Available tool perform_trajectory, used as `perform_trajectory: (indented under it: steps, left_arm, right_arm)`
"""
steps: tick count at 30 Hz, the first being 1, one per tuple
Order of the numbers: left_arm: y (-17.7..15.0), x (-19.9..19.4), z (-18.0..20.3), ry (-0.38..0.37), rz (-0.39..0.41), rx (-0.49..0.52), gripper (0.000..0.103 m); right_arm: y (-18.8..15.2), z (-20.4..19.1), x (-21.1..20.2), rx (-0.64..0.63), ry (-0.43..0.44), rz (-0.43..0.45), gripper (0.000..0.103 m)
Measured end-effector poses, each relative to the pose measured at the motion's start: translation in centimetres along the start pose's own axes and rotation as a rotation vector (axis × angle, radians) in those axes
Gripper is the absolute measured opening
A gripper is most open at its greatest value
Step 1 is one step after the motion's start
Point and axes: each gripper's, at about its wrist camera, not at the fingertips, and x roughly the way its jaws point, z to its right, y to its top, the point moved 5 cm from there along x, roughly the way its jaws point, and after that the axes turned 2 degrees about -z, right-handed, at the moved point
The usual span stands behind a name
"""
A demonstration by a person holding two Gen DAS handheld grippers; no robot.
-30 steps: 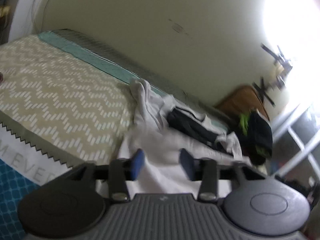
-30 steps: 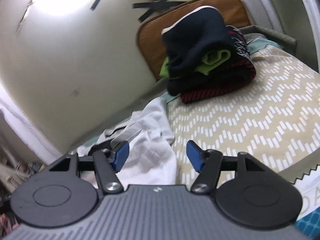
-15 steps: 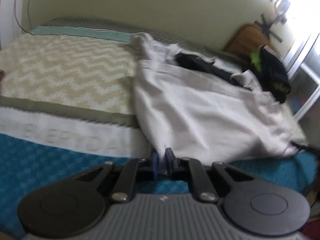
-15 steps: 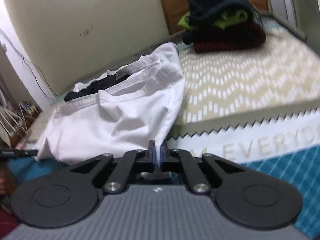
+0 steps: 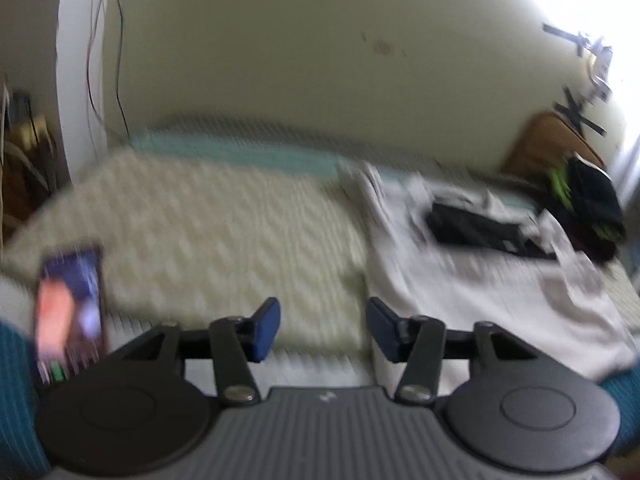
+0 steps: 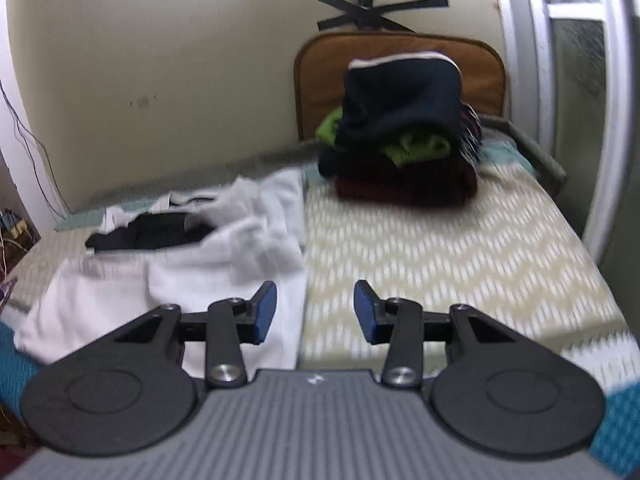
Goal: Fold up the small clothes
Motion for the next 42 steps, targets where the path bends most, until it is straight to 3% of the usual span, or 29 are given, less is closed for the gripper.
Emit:
perform_trajectory:
  steps: [3,6,10,14,17,19,21,23,24,25,26,27,32,35,42]
  left_arm:
    - [3.9,2.0,2.0,0.002,0.026,0.057,0.051]
    - [7.9,5.6,5.3,-0.047,0.024,0.122,0.052]
    - [12.6,13.1,10.6,-0.062,-0.01,0.195,0.058]
    - [14.7,21.1,14.6,-0.075,-0.085,0.243,0.069]
    - [14.4,26.3,16.4,-0.028,-0.142,0.324,0.072]
    - [13.7,28.8,17.0,0.012,-0.181,0.384,0.066]
    - [13.3,30.8,16.8,0.046,-0.234,0.4,0.028]
    - [13.7,31.1,16.5,0.009,-0.232,0.376,0.009]
    - [13.8,31.2,16.4,0.008,-0.232,0.367,0.008]
    - [13.9,31.0,16.2,-0.003,-0.227,0.357,0.008]
    - [13.9,30.8,16.2,-0.004,-0.217,0.357,0.008]
    - [13.9,30.2,16.2,-0.004,-0.201,0.359,0.008]
    - [15.6,25.6,16.8,-0.056,-0.094,0.309,0.008]
    - [15.8,20.3,17.3,-0.098,-0.001,0.301,0.008]
    - [10.3,6.4,18.0,-0.173,0.2,0.372,0.008]
  right_arm:
    - [3.4,-1.8,2.9,-0.033,0.056,0.003,0.046]
    - [6.8,-4.1,6.7,-0.054,0.103,-0.026,0.051]
    - [10.4,-6.8,13.3,-0.128,0.118,-0.089,0.054]
    - [12.6,-8.1,20.8,-0.142,0.124,-0.185,0.062]
    - [12.9,-8.6,25.7,-0.142,0.136,-0.266,0.065]
    - [12.8,-8.9,28.5,-0.156,0.144,-0.319,0.068]
    - [12.3,-9.0,30.6,-0.181,0.143,-0.378,0.072]
    - [11.7,-9.1,32.0,-0.211,0.137,-0.407,0.071]
    - [11.4,-9.3,32.4,-0.23,0.147,-0.413,0.064]
    - [11.4,-9.5,32.2,-0.259,0.154,-0.39,0.036]
    - [11.5,-9.8,32.0,-0.273,0.183,-0.384,0.016]
    - [11.7,-9.9,31.4,-0.26,0.195,-0.377,0.013]
    - [13.0,-10.6,25.6,-0.26,0.216,-0.271,0.012]
    - [13.7,-11.3,19.9,-0.275,0.231,-0.182,0.012]
    - [10.6,-13.9,5.2,-0.374,0.264,-0.017,0.012]
